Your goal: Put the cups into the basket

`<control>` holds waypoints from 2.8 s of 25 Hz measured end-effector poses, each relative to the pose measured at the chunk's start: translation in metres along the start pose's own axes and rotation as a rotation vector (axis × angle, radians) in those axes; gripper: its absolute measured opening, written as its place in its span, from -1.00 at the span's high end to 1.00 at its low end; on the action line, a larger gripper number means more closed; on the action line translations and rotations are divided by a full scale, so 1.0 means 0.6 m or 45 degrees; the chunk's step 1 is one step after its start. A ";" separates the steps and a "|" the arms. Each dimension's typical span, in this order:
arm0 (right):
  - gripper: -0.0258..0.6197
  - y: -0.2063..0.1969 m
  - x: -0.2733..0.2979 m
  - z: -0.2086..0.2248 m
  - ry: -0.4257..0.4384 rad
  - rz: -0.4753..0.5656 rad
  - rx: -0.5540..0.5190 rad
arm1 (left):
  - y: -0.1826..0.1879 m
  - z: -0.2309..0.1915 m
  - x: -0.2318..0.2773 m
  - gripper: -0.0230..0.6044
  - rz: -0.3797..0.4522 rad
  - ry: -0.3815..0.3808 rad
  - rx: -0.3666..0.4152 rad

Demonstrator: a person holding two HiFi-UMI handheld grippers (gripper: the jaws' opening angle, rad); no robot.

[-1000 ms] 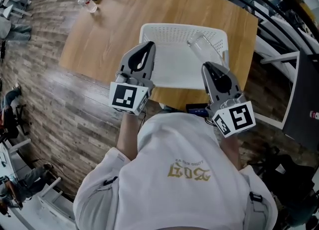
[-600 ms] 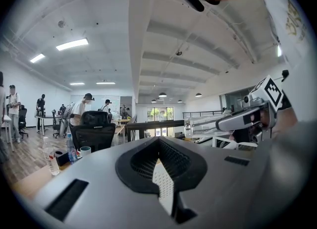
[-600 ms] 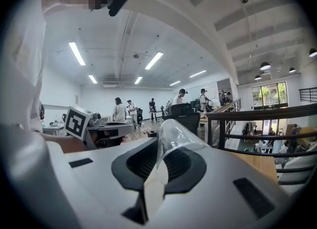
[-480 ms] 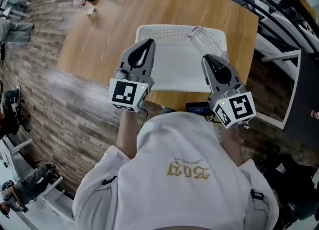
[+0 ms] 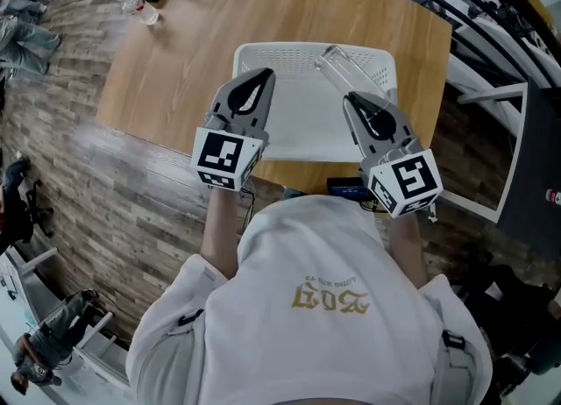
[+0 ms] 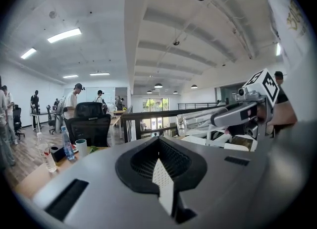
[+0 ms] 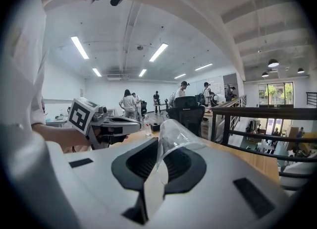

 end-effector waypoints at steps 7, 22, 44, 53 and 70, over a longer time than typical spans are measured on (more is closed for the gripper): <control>0.82 -0.013 0.010 0.004 0.021 -0.073 -0.034 | -0.014 0.004 0.022 0.90 -0.093 -0.038 0.062; 0.82 -0.035 0.029 0.004 0.045 -0.139 -0.062 | -0.057 0.013 0.057 0.90 -0.356 -0.165 0.140; 0.82 -0.069 0.054 -0.005 0.133 -0.297 -0.195 | -0.087 0.026 0.083 0.90 -0.594 -0.221 0.320; 0.82 -0.087 0.066 -0.005 0.150 -0.345 -0.256 | -0.108 0.041 0.093 0.90 -0.674 -0.270 0.359; 0.82 -0.111 0.084 -0.007 0.185 -0.476 -0.285 | -0.134 0.061 0.125 0.90 -0.804 -0.367 0.404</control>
Point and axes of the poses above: the fingertips, and each gripper's own axes: x forward along the fingers, z to its right, y out of its top, the point moved 8 cm from there along -x, backward along the fingers, and after that the axes turned 9 degrees about -y, right-handed, at the moved point
